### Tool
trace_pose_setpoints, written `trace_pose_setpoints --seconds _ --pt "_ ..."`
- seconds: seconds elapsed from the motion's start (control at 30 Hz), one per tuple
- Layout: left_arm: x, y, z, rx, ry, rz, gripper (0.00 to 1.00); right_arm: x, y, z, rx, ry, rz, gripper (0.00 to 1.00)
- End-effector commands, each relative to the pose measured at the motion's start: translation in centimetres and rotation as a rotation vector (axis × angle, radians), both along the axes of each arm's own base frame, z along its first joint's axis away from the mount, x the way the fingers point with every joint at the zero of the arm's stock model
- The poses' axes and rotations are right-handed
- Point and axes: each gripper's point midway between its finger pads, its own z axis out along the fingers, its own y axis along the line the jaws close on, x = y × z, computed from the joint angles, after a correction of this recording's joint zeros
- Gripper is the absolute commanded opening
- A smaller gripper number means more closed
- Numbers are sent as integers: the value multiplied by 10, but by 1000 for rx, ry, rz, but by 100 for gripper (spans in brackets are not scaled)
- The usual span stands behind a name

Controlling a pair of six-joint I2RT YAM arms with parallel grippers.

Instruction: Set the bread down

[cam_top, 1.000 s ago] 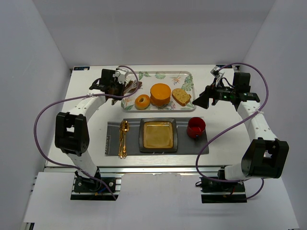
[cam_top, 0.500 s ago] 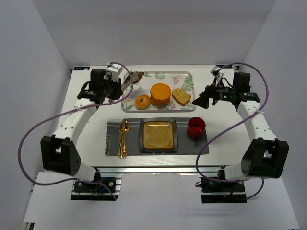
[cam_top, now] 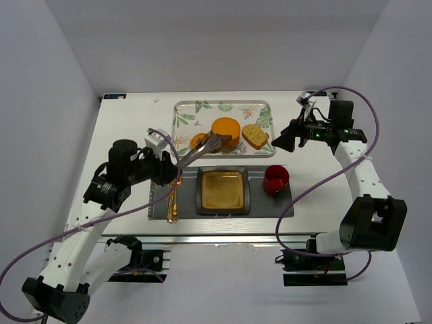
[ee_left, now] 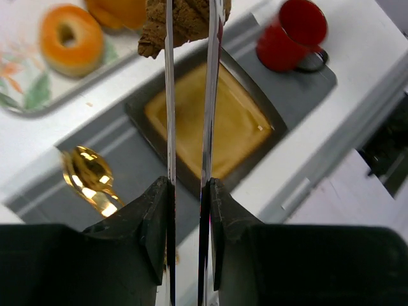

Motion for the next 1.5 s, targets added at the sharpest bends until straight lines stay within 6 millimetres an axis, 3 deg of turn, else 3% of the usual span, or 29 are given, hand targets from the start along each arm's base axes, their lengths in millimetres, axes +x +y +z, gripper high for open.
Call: trace_pose_setpoints --seconds 0.0,0.13,0.27,0.53,0.67,0.77,1.17,1.47 --pt "-31 -19 -14 -26 95 -106 0 2 2 22 11 -67 35 82" --pt "-41 -39 -32 15 168 -177 0 9 -1 29 -7 -93 17 78" --pt "-45 -58 -64 109 275 -208 0 12 -4 36 -26 -123 -2 78" --pt "-44 -64 -96 233 336 -148 3 9 -7 37 -31 -127 -23 82" --pt "-41 -65 -96 251 339 -133 38 10 -8 35 -31 -124 -25 83" --pt "-42 -64 -91 243 329 -132 48 10 -8 34 -27 -117 -21 84" --pt "-38 -66 -45 116 225 -87 52 10 -6 29 -11 -100 -13 85" --pt "-42 -70 -66 175 294 -135 53 10 -6 29 -10 -101 -12 86"
